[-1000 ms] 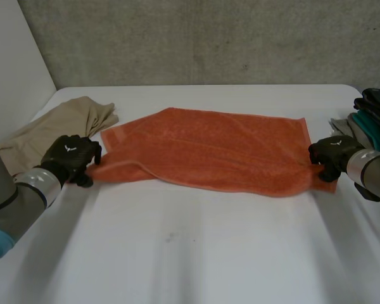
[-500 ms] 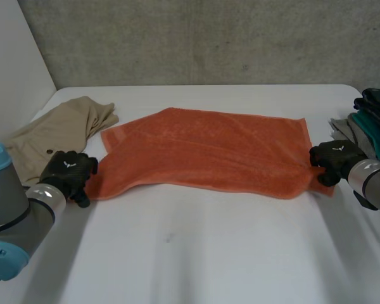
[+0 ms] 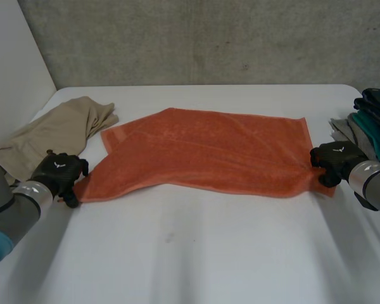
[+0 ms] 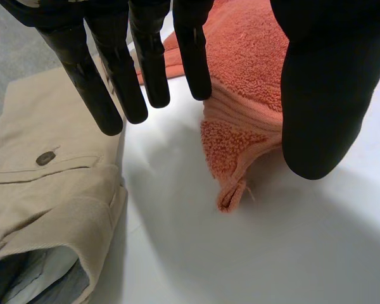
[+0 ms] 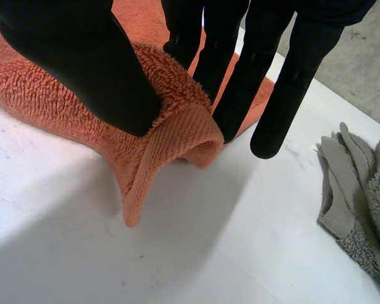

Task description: Fold the laundry.

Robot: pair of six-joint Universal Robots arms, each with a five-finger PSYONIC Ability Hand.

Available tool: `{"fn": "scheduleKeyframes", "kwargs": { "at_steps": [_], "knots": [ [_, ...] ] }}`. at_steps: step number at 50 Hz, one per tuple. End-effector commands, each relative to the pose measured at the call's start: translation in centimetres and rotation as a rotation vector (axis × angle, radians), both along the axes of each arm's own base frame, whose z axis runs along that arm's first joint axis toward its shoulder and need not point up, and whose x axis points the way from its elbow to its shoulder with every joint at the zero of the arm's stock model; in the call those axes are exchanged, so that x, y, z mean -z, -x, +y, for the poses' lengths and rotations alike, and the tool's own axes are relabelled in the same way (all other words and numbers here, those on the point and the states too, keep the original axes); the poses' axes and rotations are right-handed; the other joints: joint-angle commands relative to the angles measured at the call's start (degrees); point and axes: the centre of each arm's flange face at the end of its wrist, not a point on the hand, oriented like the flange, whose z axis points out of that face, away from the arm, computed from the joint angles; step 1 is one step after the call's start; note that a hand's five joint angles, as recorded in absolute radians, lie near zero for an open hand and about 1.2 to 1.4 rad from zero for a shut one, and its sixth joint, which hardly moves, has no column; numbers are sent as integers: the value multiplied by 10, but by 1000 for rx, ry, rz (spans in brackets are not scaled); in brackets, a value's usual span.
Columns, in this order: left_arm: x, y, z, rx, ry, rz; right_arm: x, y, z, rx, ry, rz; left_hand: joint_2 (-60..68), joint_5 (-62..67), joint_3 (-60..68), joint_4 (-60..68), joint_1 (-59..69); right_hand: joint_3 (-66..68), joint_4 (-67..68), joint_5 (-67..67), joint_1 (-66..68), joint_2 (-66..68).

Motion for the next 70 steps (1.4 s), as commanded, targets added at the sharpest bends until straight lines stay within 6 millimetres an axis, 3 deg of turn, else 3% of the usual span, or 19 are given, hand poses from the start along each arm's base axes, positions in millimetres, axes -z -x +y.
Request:
{"fn": "scheduleKeyframes", "kwargs": {
  "at_steps": [1, 5, 8, 13, 20, 24, 26, 29, 34, 42, 49, 52, 53, 54, 56, 57, 61, 65, 70],
  "knots": [
    [6, 0, -11, -7, 12, -1, 1, 1, 0, 1, -2, -1, 78, 72, 77, 78, 80, 123, 114, 121, 181, 131],
    [5, 1, -17, 0, 34, 3, -1, 1, 0, 4, 1, 0, 272, 267, 272, 273, 274, 123, 114, 121, 181, 131],
    [4, 2, -21, 13, 44, 9, -3, 1, 0, 3, 7, -2, 486, 480, 485, 486, 488, 123, 114, 121, 181, 131],
    [1, 3, -24, 31, 42, 19, -8, 1, 2, 3, 11, 1, 486, 481, 486, 487, 488, 123, 114, 121, 181, 131],
    [-34, 3, 10, 90, -19, 34, -36, 4, 20, -50, -23, 94, 486, 481, 486, 487, 488, 123, 114, 121, 181, 131],
    [-72, -5, 53, 145, -59, -40, -57, 20, 52, -151, -124, 316, 486, 481, 486, 487, 488, 123, 114, 121, 181, 131],
    [-82, -9, 67, 165, -79, -79, -59, 27, 64, -194, -182, 384, 486, 481, 486, 487, 488, 123, 114, 121, 181, 131],
    [-89, -14, 91, 213, -162, -145, -63, 38, 80, -281, -262, 480, 486, 481, 486, 487, 488, 123, 114, 121, 181, 131],
    [-90, -15, 105, 296, -263, -187, -59, 38, 75, -297, -257, 486, 486, 481, 486, 487, 488, 123, 114, 121, 181, 131],
    [-75, 1, 72, 315, -183, -208, -37, 27, 53, -243, -268, 455, 486, 481, 486, 487, 488, 123, 114, 121, 181, 131],
    [-74, 24, 9, 247, 37, -198, -40, 8, 2, -112, -28, 375, 486, 481, 486, 487, 488, 123, 114, 121, 181, 131],
    [-103, 34, -30, 191, 233, -172, -64, -5, -26, -54, 166, 323, 486, 481, 486, 487, 488, 123, 114, 121, 181, 131],
    [-116, 36, -39, 171, 292, -157, -86, -10, -41, -7, 285, 280, 486, 481, 486, 487, 488, 123, 114, 121, 181, 131],
    [-143, 38, -54, 129, 406, -119, -99, -12, -48, 16, 348, 253, 486, 481, 486, 487, 488, 123, 114, 121, 181, 131],
    [-176, 38, -69, 78, 534, -67, -126, -15, -59, 62, 475, 186, 486, 481, 486, 487, 488, 123, 114, 121, 181, 131],
    [-210, 36, -79, 25, 660, 6, -156, -16, -67, 103, 609, 105, 486, 481, 486, 487, 488, 123, 114, 121, 181, 131],
    [-277, 27, -89, -57, 894, 205, -214, -18, -71, 126, 897, -93, 486, 481, 486, 487, 488, 123, 114, 121, 181, 131],
    [-293, 19, -92, -61, 906, 301, -232, -19, -70, 98, 1020, -164, 486, 481, 486, 487, 488, 123, 114, 121, 181, 131],
    [-272, 19, -91, -43, 785, 293, -212, -24, -71, 58, 911, -142, 486, 481, 486, 487, 488, 123, 114, 121, 181, 131]
  ]
}}
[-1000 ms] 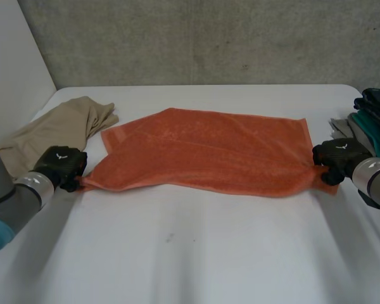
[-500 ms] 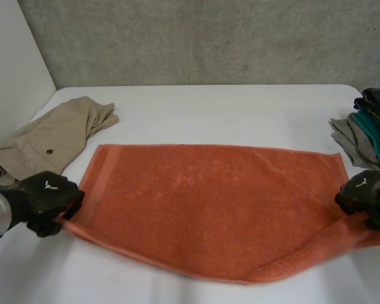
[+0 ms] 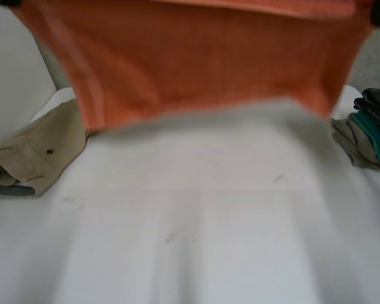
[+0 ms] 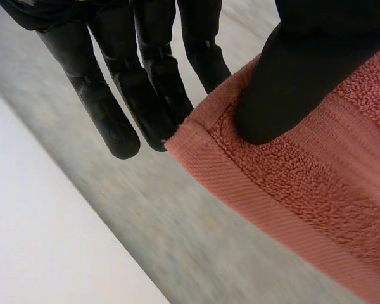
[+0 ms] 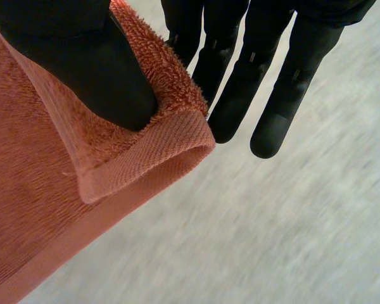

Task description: Fold the laundry.

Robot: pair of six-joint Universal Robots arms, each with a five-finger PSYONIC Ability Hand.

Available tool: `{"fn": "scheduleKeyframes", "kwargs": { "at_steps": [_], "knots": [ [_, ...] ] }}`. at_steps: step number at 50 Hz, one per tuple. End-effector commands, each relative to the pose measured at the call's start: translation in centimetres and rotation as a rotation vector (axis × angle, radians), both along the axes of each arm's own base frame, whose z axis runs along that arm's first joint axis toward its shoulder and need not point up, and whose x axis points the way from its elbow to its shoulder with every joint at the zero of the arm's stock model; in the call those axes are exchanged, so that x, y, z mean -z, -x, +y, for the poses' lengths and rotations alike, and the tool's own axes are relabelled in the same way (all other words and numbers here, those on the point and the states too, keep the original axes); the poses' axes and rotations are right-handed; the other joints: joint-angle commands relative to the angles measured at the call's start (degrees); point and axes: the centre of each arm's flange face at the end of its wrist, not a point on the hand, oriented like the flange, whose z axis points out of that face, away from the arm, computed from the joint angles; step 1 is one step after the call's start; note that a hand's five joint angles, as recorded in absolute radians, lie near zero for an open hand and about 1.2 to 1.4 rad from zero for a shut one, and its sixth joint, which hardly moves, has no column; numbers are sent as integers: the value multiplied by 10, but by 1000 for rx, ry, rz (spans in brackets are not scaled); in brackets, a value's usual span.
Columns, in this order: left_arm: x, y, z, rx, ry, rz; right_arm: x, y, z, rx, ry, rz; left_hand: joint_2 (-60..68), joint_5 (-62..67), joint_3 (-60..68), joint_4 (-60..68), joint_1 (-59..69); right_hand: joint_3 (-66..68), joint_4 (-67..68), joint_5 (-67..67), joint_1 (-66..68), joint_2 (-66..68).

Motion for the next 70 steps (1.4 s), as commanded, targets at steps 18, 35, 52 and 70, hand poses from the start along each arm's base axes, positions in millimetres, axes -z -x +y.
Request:
{"fn": "scheduleKeyframes", "kwargs": {
  "at_steps": [18, 35, 52, 70],
  "knots": [
    [194, -4, 48, 131, -547, -93, 190, -8, 41, -146, -832, 335, 113, 137, 117, 111, 136, 118, 114, 119, 181, 131],
    [210, -3, 82, 153, -599, -88, 181, 29, 45, -74, -809, 98, 113, 137, 117, 111, 136, -427, -431, -426, -365, -414],
    [199, -9, 87, 155, -587, -32, 204, 52, 111, -195, -868, 279, 113, 137, 117, 111, 136, -220, -225, -219, -158, -207],
    [203, -11, 81, 149, -591, -27, 245, 50, 99, -247, -887, 278, 113, 137, 117, 111, 136, -289, -294, -288, -227, -276]
  ]
}}
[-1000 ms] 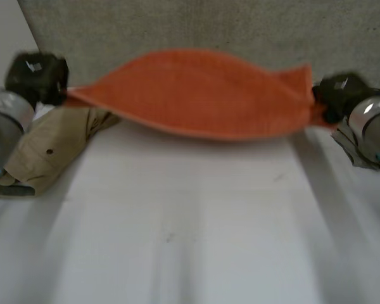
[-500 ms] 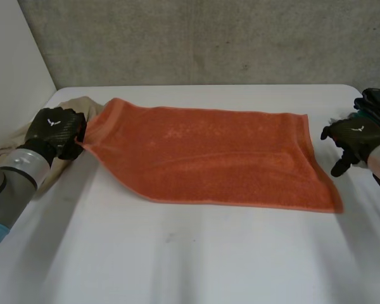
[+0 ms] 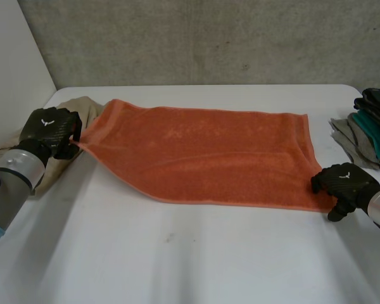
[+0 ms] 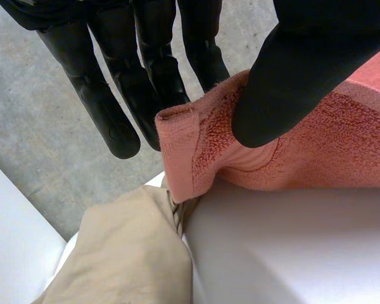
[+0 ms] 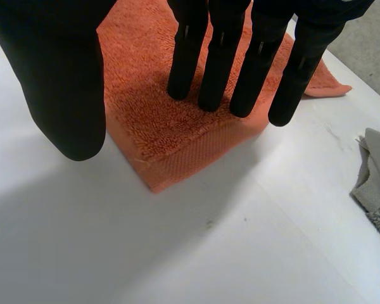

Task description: Fold the laundry.

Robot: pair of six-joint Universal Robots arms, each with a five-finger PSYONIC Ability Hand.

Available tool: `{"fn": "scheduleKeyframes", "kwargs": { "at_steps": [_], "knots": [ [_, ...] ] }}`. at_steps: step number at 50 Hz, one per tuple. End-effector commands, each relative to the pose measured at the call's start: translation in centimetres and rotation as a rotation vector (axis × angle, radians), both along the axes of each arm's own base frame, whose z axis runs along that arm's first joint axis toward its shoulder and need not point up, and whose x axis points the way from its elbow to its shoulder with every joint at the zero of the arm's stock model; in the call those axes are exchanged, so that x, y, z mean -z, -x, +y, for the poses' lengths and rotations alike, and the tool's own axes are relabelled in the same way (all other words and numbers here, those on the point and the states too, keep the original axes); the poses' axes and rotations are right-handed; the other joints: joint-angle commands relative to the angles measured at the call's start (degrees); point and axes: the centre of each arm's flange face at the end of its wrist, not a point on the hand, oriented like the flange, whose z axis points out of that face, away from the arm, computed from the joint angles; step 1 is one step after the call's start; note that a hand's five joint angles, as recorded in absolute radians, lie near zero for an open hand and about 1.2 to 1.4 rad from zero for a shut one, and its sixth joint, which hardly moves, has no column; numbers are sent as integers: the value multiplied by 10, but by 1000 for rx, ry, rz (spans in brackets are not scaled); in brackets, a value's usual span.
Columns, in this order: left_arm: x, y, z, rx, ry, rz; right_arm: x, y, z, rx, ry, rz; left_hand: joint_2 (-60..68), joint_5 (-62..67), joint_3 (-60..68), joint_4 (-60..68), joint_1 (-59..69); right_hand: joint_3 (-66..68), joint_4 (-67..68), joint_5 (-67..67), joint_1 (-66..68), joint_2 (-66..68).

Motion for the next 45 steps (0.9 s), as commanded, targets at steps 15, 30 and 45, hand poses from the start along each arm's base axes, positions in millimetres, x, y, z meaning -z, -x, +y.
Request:
{"fn": "scheduleKeyframes", "kwargs": {
  "at_steps": [15, 30, 45],
  "knots": [
    [-6, -1, -5, -3, 18, 8, 16, -3, -20, -20, 133, -18, 112, 137, 117, 111, 136, 116, 116, 128, 106, 103],
    [-6, -3, -7, -9, 16, 11, 11, -14, -29, -50, 190, -21, 112, 137, 117, 111, 136, 170, 170, 181, 160, 157],
    [-5, -4, -6, -9, 9, 11, 11, -17, -39, -50, 215, -14, 112, 137, 117, 111, 136, 287, 287, 299, 277, 274]
  ]
}}
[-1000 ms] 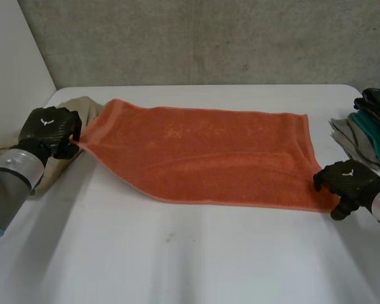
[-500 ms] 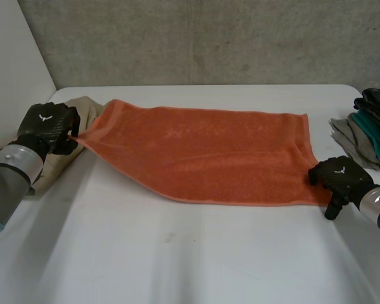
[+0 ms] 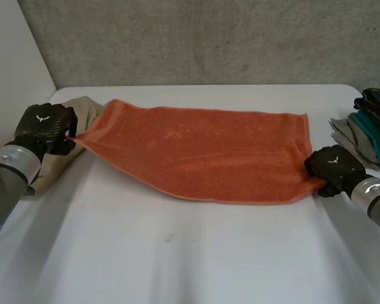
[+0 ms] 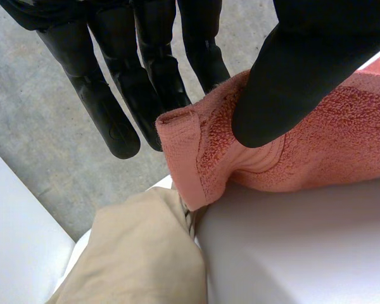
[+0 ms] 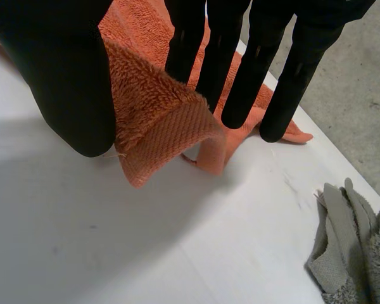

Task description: Fold the laundry.

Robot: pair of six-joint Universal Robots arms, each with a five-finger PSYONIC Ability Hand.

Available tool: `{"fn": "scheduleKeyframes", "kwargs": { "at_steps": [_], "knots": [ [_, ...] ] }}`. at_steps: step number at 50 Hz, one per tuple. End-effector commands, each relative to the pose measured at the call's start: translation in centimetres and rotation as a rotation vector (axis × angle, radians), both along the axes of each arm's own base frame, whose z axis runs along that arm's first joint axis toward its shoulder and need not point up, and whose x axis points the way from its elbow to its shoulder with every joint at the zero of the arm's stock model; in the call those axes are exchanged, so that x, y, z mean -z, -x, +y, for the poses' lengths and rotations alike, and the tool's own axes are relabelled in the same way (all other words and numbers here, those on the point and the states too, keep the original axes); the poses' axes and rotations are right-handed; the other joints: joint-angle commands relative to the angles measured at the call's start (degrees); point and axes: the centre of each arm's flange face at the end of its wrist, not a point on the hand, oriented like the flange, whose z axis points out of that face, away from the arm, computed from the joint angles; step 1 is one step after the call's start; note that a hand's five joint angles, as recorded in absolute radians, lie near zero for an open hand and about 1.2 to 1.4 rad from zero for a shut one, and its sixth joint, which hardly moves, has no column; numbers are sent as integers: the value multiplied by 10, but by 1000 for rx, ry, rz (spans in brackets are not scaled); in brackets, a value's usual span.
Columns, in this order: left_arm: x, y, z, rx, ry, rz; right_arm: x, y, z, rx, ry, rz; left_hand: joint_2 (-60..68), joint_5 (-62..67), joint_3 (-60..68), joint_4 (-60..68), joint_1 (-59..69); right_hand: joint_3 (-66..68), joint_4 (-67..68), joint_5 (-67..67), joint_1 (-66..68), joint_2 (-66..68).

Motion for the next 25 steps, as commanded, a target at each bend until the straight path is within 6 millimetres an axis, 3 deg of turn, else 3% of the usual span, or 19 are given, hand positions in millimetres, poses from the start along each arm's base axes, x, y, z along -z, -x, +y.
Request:
{"fn": "scheduleKeyframes", "kwargs": {
  "at_steps": [1, 2, 8, 12, 15, 19, 25],
  "knots": [
    [0, 2, 2, 8, -4, 0, -5, 0, -3, 4, 20, -1, 112, 137, 117, 111, 136, 219, 219, 227, 220, 221],
    [1, 2, 3, 11, -9, -1, -8, 0, -3, 3, 29, 0, 112, 137, 117, 111, 136, 328, 328, 336, 329, 330],
    [0, 1, 13, 20, -56, -11, -31, 2, -2, 20, 67, 7, 112, 137, 117, 111, 136, 329, 329, 337, 331, 331],
    [-12, -3, 37, 53, -133, -66, -53, 9, 11, 51, 14, 32, 112, 137, 117, 111, 136, 329, 329, 337, 331, 331],
    [-15, -9, 52, 64, -202, -120, -59, 16, 18, 67, -42, 74, 112, 137, 117, 111, 136, 329, 329, 337, 331, 331],
    [-17, -22, 78, 80, -344, -216, -66, 29, 33, 89, -163, 179, 112, 137, 117, 111, 136, 329, 329, 337, 331, 331],
    [-26, -35, 123, 193, -557, -319, -75, 49, 76, 57, -520, 340, 112, 137, 117, 111, 136, 329, 329, 337, 331, 331]
  ]
}}
